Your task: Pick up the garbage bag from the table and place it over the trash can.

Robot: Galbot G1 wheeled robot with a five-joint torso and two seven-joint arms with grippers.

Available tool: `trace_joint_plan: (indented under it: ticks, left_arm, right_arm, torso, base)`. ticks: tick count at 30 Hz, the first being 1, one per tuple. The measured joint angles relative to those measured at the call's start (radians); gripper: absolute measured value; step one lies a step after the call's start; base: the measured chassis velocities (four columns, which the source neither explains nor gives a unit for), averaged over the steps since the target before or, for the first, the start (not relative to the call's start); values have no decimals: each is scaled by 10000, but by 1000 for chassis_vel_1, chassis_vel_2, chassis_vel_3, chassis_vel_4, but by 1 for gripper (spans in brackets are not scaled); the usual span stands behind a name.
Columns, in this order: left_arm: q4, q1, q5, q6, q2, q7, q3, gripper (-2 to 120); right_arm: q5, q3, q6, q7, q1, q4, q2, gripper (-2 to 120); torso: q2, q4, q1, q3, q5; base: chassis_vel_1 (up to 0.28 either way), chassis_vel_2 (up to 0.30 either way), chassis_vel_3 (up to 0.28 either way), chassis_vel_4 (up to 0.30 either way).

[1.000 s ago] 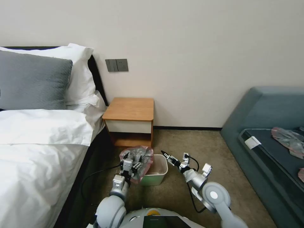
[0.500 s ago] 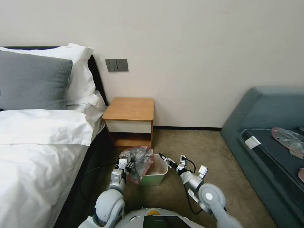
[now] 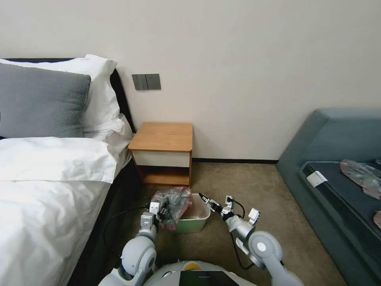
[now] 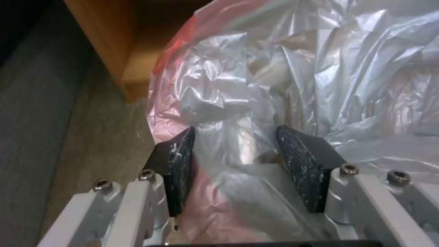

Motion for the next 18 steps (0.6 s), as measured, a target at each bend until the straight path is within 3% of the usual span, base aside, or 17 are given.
trace_joint_plan:
  ticks: [13,15,18]
  left_arm:
    - [464,-248,-524,138,-67,-181,117,47]
    - [509,-263,-530,135,-73,-191,122,45]
    - [729,-282,-536,4,-76,-216,126,32]
  right_arm:
    - [-294,-22,145,-132,-95,-143,3,100]
    - [-315,-24,151,-135,-102,-146,8,100]
    - [-385,-47,165,-146,-122,-167,56,100]
  torso:
    - [1,0,0,0,0]
    - [0,0,0,0,0]
    - [0,0,0,0,1]
  base:
    - [0,0,0,0]
    - [0,0,0,0]
    - [0,0,0,0]
